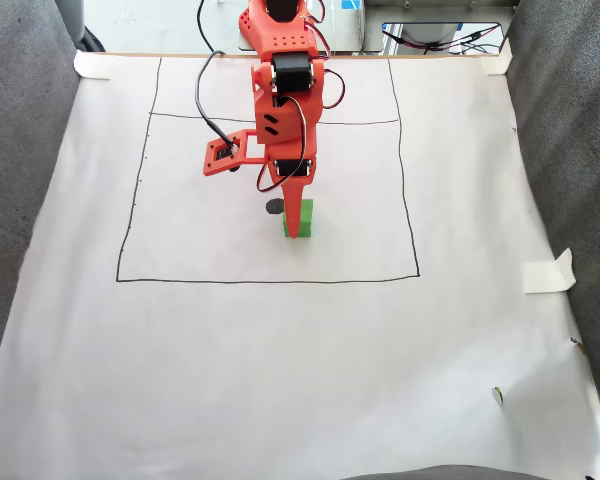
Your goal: Grasp the colored block, Place it on the black dot, and then return the arm to the default position.
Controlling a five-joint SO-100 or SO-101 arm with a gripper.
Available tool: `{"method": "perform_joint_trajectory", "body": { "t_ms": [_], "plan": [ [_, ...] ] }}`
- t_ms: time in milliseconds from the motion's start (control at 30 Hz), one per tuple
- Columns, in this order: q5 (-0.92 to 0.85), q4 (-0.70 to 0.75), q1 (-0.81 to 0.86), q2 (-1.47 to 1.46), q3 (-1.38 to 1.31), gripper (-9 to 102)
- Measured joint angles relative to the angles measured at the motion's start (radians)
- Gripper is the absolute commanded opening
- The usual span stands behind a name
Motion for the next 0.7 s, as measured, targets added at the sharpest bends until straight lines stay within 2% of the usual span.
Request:
{"method": "perform_joint_trajectory", "body": {
  "t_ms": [400,700],
  "plan": [
    [-0.009,-0.015,0.0,-0.026,0.021,39],
    [-0.009,-0.015,0.0,-0.034,0.021,27]
  ]
}}
